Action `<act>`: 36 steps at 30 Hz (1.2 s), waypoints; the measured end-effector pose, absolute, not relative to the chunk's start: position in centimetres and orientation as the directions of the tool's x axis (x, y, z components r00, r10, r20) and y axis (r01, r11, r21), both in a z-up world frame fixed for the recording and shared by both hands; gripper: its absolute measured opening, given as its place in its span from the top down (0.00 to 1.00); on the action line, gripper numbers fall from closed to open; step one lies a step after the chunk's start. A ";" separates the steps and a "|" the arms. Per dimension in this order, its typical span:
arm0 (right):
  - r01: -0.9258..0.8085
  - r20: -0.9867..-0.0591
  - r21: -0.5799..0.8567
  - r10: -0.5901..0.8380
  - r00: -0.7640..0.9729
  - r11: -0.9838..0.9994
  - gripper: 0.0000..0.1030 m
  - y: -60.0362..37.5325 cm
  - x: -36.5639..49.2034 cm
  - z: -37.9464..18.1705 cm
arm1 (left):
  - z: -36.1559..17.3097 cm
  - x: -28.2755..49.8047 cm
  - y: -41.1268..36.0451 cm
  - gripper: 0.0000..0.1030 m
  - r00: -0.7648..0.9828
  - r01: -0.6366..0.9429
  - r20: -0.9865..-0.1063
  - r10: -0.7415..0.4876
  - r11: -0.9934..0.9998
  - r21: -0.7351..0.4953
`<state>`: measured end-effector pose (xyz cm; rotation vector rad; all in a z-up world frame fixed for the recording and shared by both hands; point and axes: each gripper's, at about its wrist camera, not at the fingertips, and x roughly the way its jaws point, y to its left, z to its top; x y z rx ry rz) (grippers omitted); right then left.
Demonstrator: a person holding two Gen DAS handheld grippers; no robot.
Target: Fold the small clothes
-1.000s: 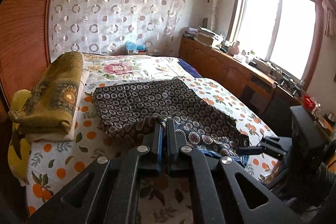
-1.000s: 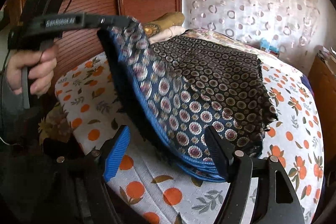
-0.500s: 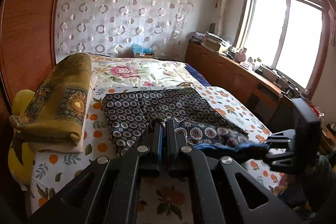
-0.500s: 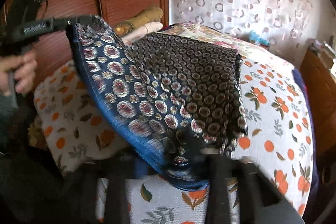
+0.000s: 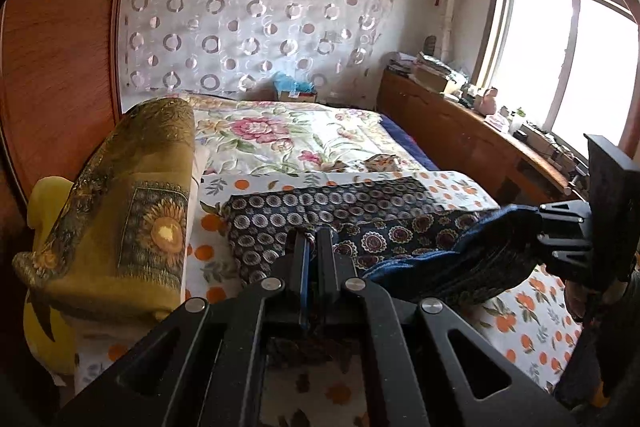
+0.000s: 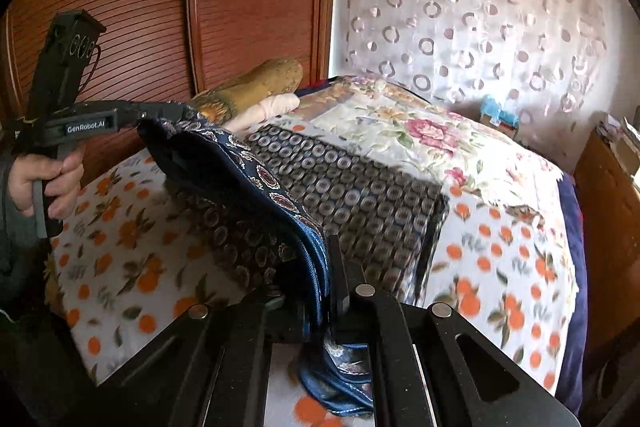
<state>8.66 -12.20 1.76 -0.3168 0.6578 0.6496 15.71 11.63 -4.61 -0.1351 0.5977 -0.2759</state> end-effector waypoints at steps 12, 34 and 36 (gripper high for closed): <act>-0.669 -0.708 -0.027 0.458 0.537 0.743 0.95 -10.6 16.3 -3.3 | -8.5 20.0 10.7 0.88 0.717 0.162 -0.667 -0.203 0.979 -0.123; -0.704 -0.663 -0.045 0.506 0.552 0.709 0.96 -8.9 19.7 -0.1 | -8.0 20.5 12.0 0.25 0.738 0.113 -0.657 -0.156 0.988 -0.108; -0.710 -0.671 -0.073 0.493 0.554 0.700 0.97 -7.9 20.4 -0.2 | -8.3 20.7 11.9 0.25 0.734 0.110 -0.662 -0.151 0.988 -0.104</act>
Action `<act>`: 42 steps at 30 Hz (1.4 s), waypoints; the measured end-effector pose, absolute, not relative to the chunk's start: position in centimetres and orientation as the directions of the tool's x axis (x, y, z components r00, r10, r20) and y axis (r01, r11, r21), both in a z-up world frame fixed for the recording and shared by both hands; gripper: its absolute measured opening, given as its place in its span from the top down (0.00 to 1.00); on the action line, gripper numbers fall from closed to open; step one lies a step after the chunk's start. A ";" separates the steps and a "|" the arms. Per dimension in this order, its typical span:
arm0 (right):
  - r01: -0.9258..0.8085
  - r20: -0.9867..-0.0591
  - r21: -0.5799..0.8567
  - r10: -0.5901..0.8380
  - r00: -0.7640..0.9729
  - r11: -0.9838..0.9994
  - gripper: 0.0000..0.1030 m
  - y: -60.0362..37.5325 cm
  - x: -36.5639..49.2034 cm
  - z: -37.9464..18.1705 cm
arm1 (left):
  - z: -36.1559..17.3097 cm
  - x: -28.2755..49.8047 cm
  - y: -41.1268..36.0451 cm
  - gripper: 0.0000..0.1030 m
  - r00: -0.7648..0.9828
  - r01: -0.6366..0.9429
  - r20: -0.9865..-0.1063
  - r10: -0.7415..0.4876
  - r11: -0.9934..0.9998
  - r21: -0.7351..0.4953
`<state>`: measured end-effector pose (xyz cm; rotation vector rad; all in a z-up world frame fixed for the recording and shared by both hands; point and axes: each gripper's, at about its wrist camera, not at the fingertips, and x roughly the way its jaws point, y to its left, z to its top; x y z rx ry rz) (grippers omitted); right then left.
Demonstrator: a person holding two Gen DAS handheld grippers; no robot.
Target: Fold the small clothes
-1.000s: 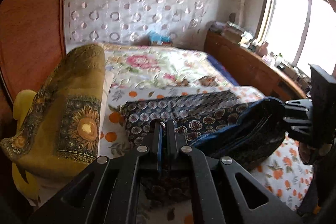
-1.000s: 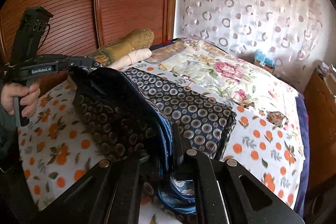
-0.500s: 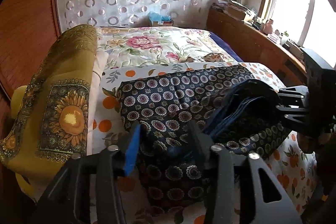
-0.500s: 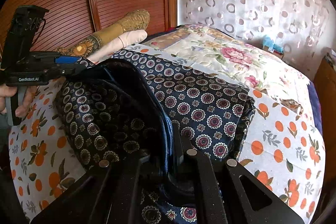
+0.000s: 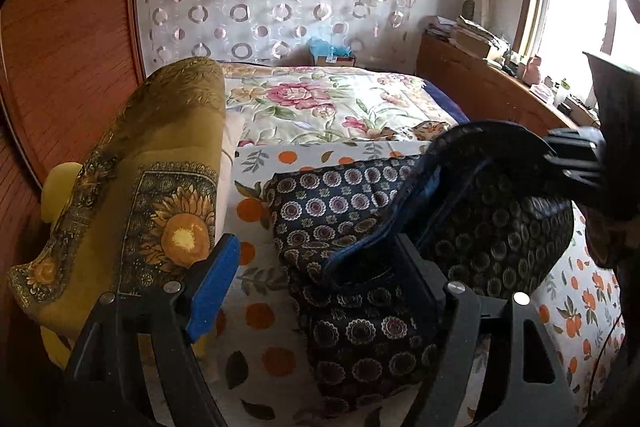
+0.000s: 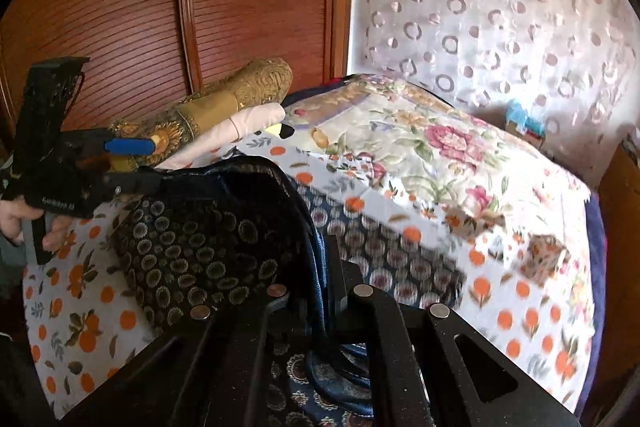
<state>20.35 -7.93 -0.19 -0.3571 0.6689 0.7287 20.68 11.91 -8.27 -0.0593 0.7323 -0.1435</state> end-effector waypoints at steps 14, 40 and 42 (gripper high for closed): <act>-0.597 -0.714 -0.042 0.394 0.579 0.801 0.44 -6.9 26.1 -1.0 | -8.2 21.9 13.0 0.25 0.747 0.091 -0.650 -0.138 0.990 -0.105; -0.509 -0.752 0.160 0.439 0.492 0.846 0.39 -12.1 22.3 -5.7 | -10.8 26.8 11.4 0.25 0.664 0.120 -0.741 -0.104 0.992 -0.031; -0.528 -0.751 0.144 0.439 0.492 0.837 0.61 -11.9 22.3 -5.5 | -10.9 26.8 11.4 0.25 0.662 0.121 -0.742 -0.103 0.992 -0.030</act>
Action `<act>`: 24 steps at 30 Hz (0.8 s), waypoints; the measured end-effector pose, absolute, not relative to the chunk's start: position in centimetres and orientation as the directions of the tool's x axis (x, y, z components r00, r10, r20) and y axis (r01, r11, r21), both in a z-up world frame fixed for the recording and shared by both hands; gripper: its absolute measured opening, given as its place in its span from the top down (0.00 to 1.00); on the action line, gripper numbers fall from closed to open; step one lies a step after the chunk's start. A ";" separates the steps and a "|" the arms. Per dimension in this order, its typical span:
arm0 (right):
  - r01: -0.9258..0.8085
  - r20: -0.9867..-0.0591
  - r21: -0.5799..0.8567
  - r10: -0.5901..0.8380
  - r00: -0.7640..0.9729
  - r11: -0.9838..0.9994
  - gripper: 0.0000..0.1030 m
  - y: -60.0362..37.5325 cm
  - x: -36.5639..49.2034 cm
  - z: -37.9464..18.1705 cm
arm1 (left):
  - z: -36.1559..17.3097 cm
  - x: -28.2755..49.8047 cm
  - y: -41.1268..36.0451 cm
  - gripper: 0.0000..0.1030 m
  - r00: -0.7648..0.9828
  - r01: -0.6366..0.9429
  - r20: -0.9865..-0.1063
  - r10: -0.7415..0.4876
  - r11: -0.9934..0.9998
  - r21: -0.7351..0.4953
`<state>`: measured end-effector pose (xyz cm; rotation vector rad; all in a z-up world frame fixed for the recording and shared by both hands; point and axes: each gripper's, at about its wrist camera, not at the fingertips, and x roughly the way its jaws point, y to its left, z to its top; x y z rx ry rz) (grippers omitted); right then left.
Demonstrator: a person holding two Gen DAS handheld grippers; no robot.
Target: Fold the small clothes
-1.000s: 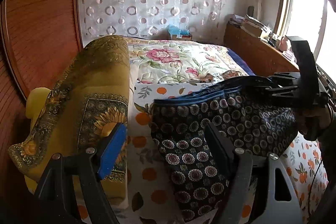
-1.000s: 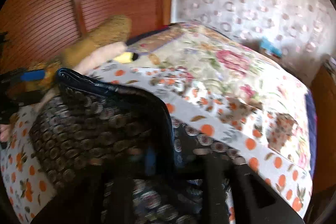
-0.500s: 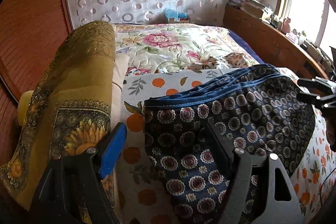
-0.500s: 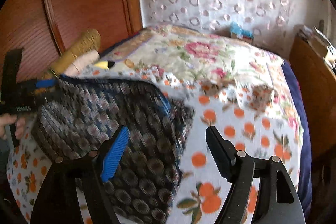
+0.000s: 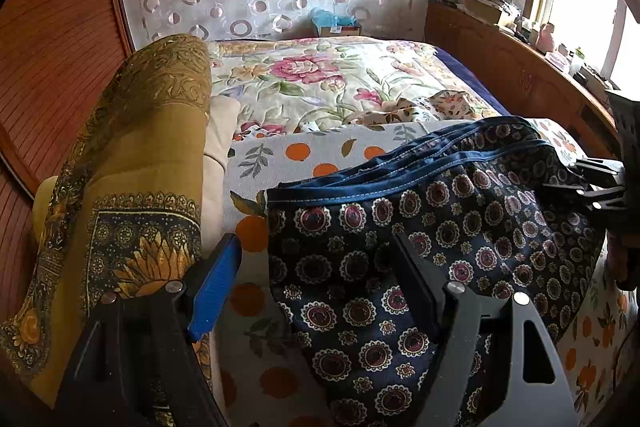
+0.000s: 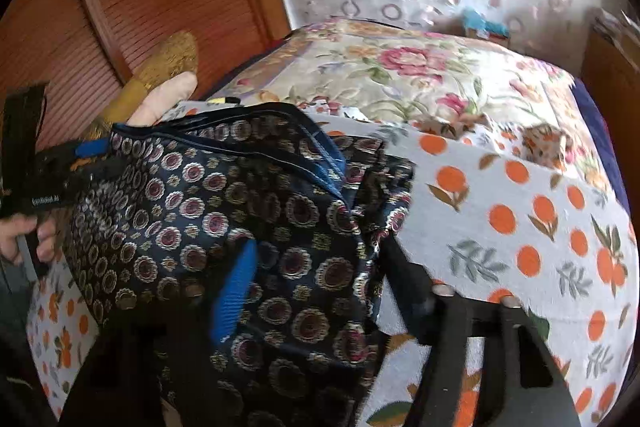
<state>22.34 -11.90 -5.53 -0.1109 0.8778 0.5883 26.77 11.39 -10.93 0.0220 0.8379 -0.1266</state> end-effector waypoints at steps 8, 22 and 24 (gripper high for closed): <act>-0.572 -0.701 0.192 0.519 0.489 0.798 0.90 -14.8 21.9 -4.9 | -10.3 27.1 10.7 0.25 0.662 0.141 -0.740 -0.118 0.989 -0.032; -0.526 -0.723 0.112 0.432 0.539 0.843 0.90 -16.8 22.1 -5.4 | -11.9 31.0 9.3 0.35 0.594 0.184 -0.775 -0.216 0.974 -0.130; -0.521 -0.723 0.119 0.433 0.538 0.845 0.90 -16.7 22.1 -5.7 | -12.4 31.6 9.4 0.37 0.574 0.183 -0.784 -0.235 0.971 -0.156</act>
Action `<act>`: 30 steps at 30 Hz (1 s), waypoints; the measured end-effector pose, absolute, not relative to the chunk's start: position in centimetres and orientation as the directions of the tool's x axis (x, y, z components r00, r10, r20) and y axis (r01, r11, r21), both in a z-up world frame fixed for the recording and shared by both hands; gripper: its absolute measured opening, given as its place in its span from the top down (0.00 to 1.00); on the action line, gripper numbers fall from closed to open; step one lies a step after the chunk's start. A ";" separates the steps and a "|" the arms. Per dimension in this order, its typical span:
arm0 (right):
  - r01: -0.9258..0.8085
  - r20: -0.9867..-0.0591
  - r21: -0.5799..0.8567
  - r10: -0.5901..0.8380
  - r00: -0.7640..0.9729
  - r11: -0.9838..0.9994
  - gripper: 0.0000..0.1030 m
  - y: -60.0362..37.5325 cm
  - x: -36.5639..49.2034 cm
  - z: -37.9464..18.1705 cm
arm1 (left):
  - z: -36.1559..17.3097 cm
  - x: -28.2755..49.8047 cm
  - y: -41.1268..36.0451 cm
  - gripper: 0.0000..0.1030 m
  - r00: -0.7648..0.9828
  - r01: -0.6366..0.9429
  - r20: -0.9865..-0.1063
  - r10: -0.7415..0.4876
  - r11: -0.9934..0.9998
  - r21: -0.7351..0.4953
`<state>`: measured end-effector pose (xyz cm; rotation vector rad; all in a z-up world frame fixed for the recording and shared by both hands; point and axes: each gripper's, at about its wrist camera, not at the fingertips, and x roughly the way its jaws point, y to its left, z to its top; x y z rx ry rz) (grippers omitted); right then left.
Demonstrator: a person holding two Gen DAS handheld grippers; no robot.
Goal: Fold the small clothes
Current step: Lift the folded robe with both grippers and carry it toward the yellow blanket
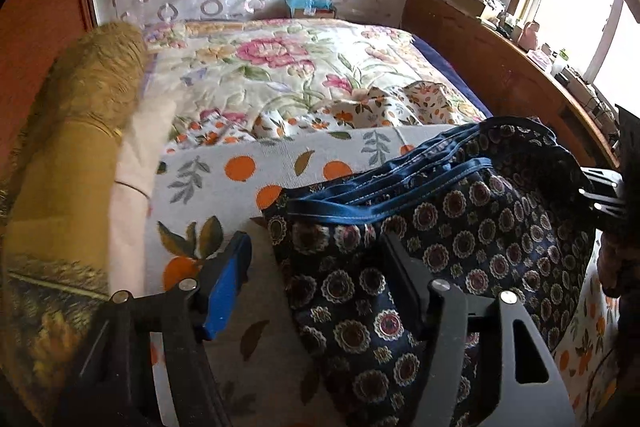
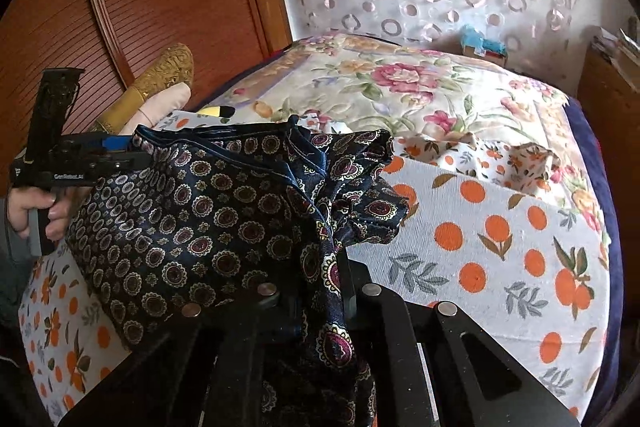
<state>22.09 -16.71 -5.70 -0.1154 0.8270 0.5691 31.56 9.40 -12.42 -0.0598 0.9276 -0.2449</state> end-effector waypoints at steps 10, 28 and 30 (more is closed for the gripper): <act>-0.519 -0.682 0.122 0.452 0.576 0.846 0.90 -15.7 21.6 -4.3 | -11.3 30.3 9.3 0.93 0.578 0.253 -0.738 -0.349 0.936 -0.244; -0.647 -0.520 -0.027 0.542 0.660 0.762 0.90 -10.1 19.3 4.4 | -0.3 21.5 14.1 0.93 0.830 0.166 -0.518 -0.205 0.979 -0.120; -0.670 -0.511 -0.061 0.554 0.657 0.739 0.90 -8.7 19.6 5.3 | 0.0 21.0 14.8 0.93 0.845 0.139 -0.505 -0.176 0.984 -0.109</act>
